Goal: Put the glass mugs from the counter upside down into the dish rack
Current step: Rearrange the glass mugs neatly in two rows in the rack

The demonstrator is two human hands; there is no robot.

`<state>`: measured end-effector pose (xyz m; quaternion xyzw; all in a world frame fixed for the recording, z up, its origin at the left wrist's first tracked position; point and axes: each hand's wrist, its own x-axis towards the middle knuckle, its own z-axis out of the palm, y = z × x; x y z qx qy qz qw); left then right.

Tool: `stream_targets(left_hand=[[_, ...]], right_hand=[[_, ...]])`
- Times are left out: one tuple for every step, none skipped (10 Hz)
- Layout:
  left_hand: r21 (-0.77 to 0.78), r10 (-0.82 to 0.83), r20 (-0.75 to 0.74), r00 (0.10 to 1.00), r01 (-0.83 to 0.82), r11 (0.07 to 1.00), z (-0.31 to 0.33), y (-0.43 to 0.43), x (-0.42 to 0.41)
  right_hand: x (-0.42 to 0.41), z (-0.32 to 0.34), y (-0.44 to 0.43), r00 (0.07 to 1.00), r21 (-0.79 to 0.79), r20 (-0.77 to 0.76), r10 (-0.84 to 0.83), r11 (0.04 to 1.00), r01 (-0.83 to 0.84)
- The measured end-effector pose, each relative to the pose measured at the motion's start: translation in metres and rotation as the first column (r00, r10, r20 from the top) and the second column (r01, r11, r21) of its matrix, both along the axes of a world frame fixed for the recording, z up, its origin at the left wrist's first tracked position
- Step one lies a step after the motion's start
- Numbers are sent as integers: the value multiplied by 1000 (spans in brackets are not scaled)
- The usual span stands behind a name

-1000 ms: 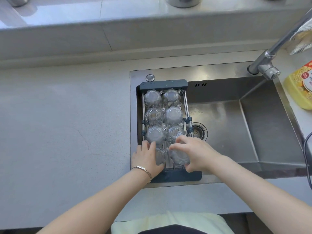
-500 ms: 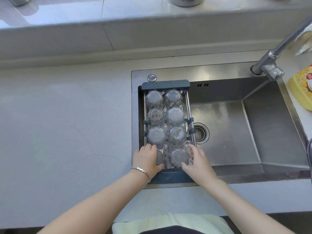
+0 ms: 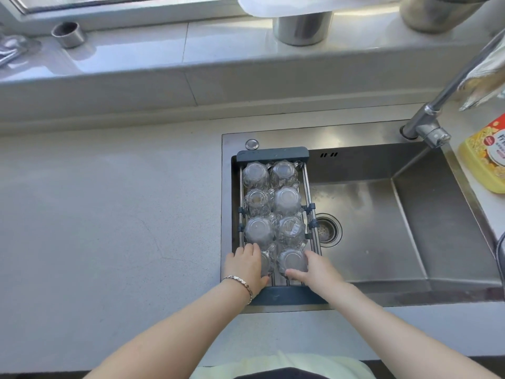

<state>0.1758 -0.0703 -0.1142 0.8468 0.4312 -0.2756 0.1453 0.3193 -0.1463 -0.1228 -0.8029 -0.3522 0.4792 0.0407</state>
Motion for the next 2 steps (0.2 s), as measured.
stream_targets(left_hand=[[-98,-9,-8,1000,8,995,24,14,2],[-306,125,52,991,-104,946,51,40,6]], right_hand=[[10,17,14,968,-92,44,249,965,-244],[24,38,33,918,-143,100,384,918,-369]])
